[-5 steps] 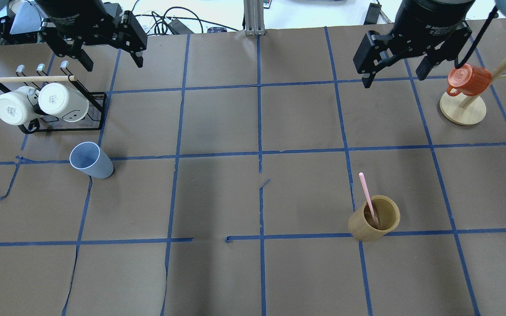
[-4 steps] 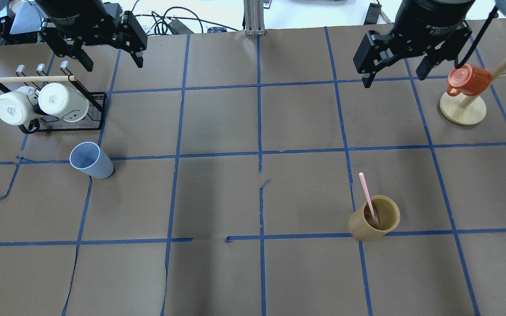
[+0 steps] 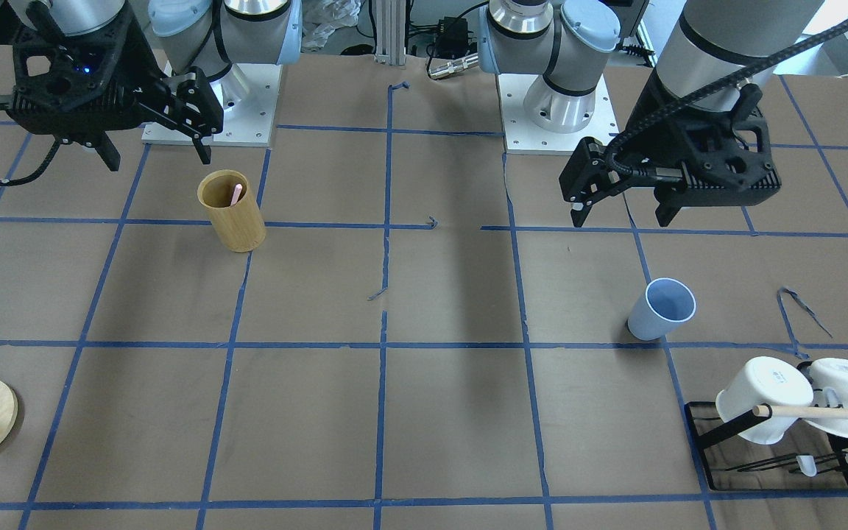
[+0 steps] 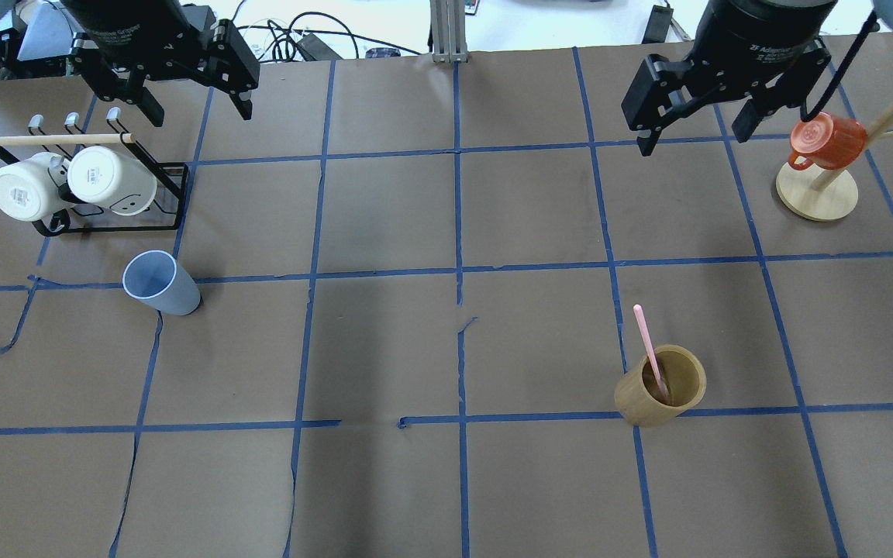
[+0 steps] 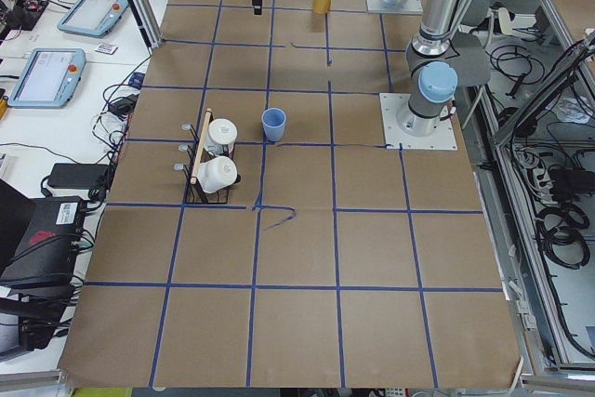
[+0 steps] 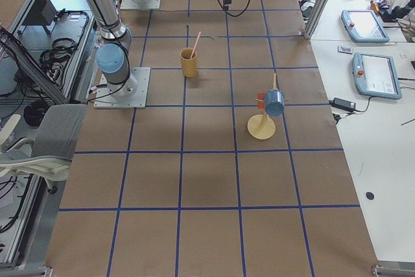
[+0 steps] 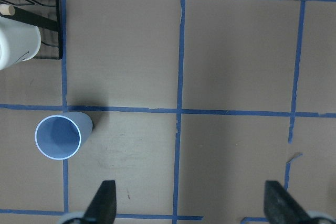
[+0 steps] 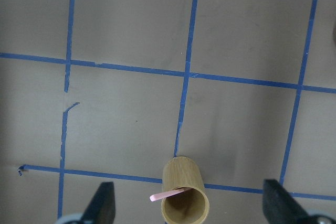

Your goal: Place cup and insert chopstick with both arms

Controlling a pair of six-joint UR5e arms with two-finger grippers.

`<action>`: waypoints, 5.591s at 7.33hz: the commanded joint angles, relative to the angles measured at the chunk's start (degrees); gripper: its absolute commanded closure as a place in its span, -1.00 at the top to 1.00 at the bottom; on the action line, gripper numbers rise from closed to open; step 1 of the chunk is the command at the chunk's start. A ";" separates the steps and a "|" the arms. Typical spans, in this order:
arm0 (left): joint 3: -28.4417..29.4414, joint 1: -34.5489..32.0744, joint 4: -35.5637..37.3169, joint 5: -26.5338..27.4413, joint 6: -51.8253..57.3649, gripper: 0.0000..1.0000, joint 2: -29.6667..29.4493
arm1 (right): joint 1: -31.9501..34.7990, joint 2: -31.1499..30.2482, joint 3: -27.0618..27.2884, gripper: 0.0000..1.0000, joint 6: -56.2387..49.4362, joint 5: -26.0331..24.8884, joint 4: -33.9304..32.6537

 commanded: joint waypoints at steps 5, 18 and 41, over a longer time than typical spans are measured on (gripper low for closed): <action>-0.09 -0.04 0.00 0.00 0.00 1.00 0.00 | -0.04 -0.02 0.00 1.00 0.12 -0.20 1.13; -21.03 9.18 15.56 1.13 12.19 1.00 -1.23 | -0.13 0.07 0.00 1.00 0.04 -0.55 1.76; -12.57 -22.36 33.13 -6.42 -53.44 -1.00 -20.29 | 1.27 -13.90 43.69 1.00 -5.15 -1.96 -44.47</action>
